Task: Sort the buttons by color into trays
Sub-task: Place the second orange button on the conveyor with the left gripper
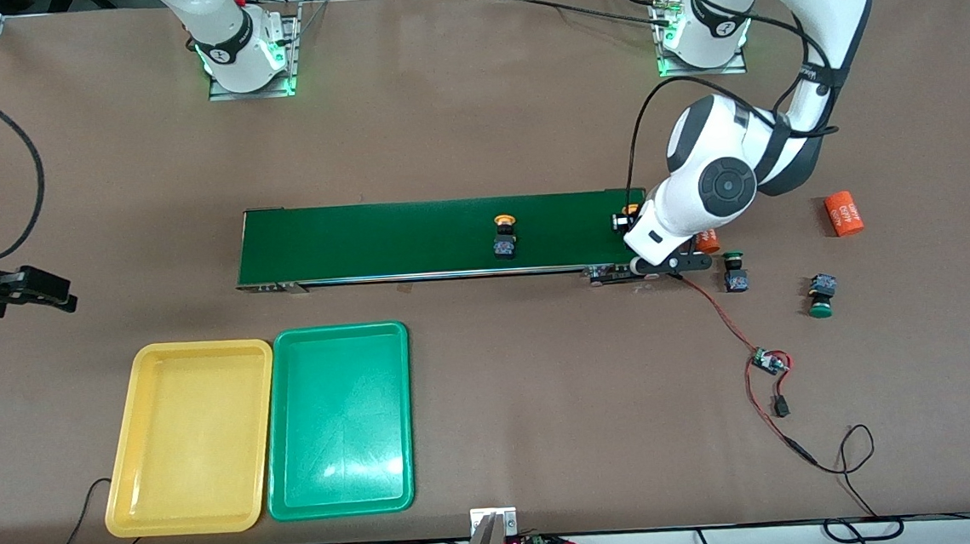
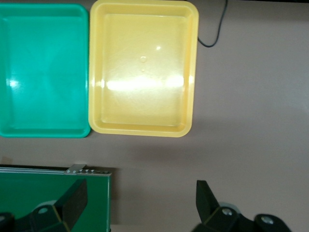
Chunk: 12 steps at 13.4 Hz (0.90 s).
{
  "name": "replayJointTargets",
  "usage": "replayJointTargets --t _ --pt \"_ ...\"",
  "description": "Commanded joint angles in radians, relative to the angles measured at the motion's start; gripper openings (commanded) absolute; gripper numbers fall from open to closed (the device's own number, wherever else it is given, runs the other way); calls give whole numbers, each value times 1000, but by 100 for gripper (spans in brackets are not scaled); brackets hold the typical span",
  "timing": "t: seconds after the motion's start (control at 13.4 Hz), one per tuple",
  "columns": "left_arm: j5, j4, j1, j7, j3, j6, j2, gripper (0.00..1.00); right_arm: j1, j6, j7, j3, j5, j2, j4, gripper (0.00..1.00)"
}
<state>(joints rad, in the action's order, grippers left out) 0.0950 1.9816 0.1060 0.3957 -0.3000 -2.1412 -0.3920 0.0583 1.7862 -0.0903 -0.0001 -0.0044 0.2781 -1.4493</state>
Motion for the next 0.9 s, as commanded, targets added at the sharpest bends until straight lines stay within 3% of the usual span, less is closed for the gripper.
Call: replayJointTargets --t 0.0,0.3,0.37,0.45,0.52,0.82 --pt "29 -26 30 47 12 -6 -25 0 -8 -21 -9 -1 11 -8 7 100" --pt "29 -15 57 120 12 -3 -21 1 -6 -27 -8 -3 14 3 0 100" --pt "28 -15 57 120 13 -5 -21 7 -6 -45 -8 -3 14 3 -2 100" --pt "29 -21 57 118 13 -6 -21 45 -3 -66 -9 -3 12 3 -3 100" --pt "28 -24 55 111 13 -15 -15 99 1 -94 -8 -3 14 3 -5 100" --pt "14 -23 -14 100 15 -17 86 100 8 -119 -8 -6 12 4 -5 100"
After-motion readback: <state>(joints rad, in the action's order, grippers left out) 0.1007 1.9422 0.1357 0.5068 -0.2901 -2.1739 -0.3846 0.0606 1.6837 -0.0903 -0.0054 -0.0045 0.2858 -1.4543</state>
